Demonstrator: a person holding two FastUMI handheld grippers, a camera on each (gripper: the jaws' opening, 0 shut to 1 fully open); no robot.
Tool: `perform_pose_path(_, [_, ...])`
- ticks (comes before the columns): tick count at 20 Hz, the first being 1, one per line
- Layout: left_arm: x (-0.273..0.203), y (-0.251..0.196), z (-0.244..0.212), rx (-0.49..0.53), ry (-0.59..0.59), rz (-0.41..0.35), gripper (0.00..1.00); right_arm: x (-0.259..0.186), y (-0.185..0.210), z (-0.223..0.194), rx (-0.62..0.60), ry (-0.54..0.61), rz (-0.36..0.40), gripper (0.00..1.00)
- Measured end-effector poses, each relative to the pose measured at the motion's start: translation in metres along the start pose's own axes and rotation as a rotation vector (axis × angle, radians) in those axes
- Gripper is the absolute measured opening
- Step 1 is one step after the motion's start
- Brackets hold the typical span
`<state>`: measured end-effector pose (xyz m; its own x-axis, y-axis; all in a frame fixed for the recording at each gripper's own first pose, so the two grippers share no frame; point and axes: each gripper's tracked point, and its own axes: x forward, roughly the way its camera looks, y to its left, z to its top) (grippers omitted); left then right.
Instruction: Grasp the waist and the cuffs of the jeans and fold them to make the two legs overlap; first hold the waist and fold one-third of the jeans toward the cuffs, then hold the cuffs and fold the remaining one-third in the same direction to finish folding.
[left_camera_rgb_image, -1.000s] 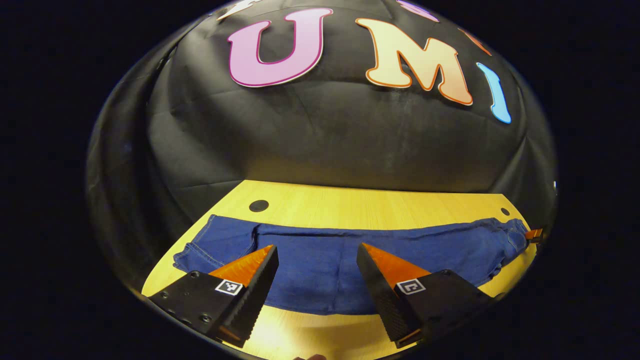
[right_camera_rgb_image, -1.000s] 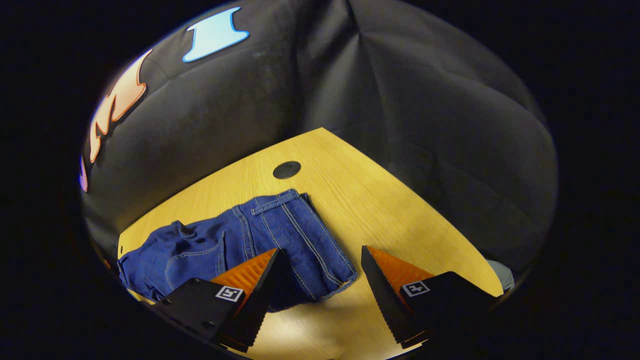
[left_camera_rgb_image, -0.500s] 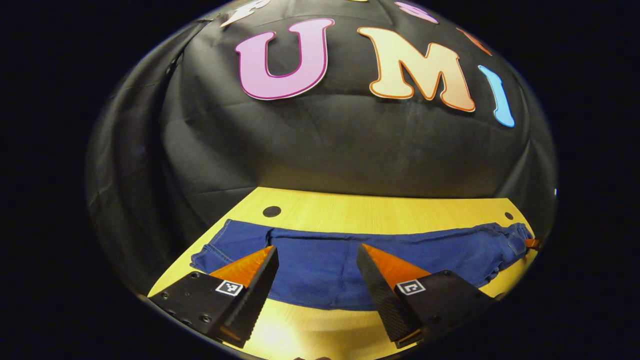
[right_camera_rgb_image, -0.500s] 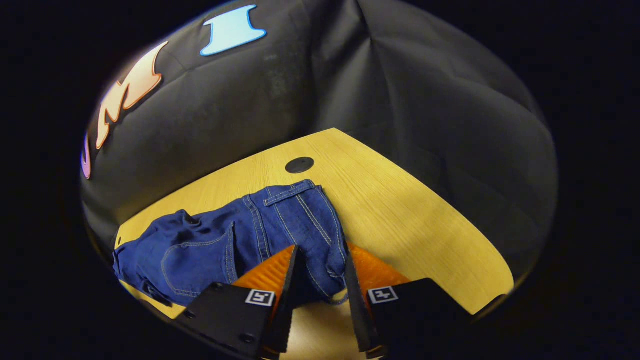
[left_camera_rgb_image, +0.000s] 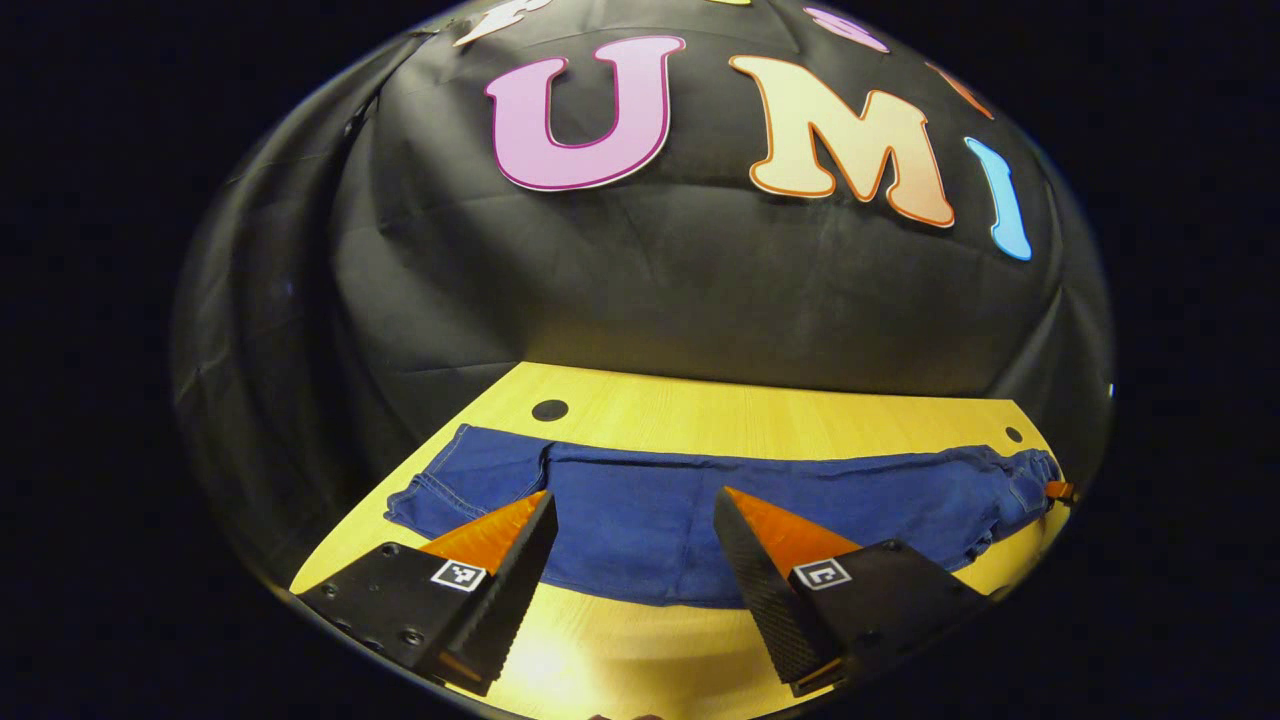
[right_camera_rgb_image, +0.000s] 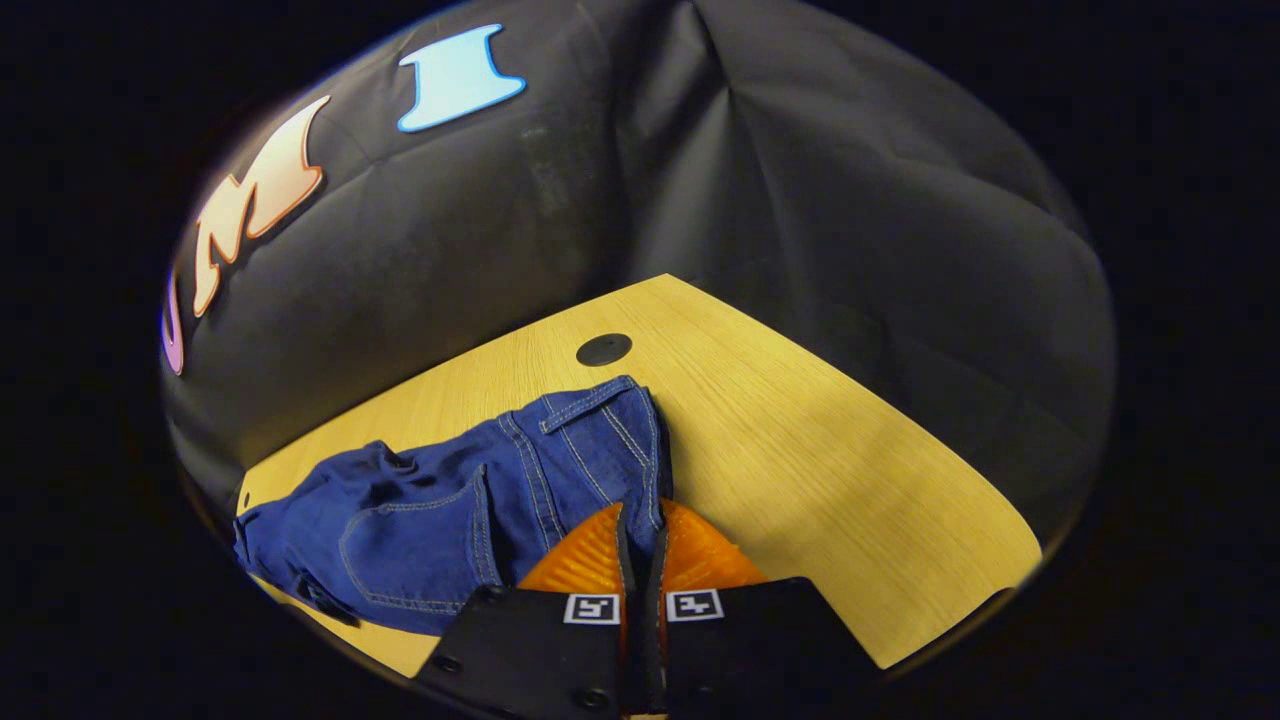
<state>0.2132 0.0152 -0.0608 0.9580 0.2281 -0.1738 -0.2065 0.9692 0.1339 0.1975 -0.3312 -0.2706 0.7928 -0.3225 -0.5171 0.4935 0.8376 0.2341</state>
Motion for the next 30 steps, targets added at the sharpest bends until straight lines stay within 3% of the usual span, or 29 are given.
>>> perform_pose_path(2, [0.002,0.003,0.0,-0.012,-0.003,-0.016,0.95,-0.013,0.007,0.018,0.003,-0.059,0.028,0.03])
perform_pose_path(6, [0.005,0.017,-0.005,-0.029,0.017,-0.039,0.95,-0.061,0.048,0.059,0.043,-0.183,0.165,0.02])
perform_pose_path(12, [0.007,0.037,-0.003,-0.039,0.003,-0.099,0.93,-0.12,0.161,0.08,0.206,-0.245,0.457,0.02])
perform_pose_path(15, [0.007,0.046,-0.001,-0.034,-0.007,-0.125,0.92,-0.155,0.24,0.072,0.231,-0.242,0.602,0.02])
perform_pose_path(20, [0.014,0.06,-0.008,-0.076,-0.003,-0.17,0.93,-0.189,0.357,-0.005,0.078,-0.125,0.762,0.02])
perform_pose_path(24, [0.021,0.076,-0.018,-0.112,0.009,-0.178,0.93,-0.198,0.418,-0.083,-0.019,0.009,0.834,0.02])
perform_pose_path(27, [0.021,0.093,-0.02,-0.136,0.001,-0.169,0.94,-0.18,0.438,-0.141,-0.102,0.103,0.838,0.02])
perform_pose_path(30, [0.021,0.111,-0.023,-0.165,-0.005,-0.158,0.94,-0.162,0.447,-0.183,-0.178,0.198,0.794,0.02])
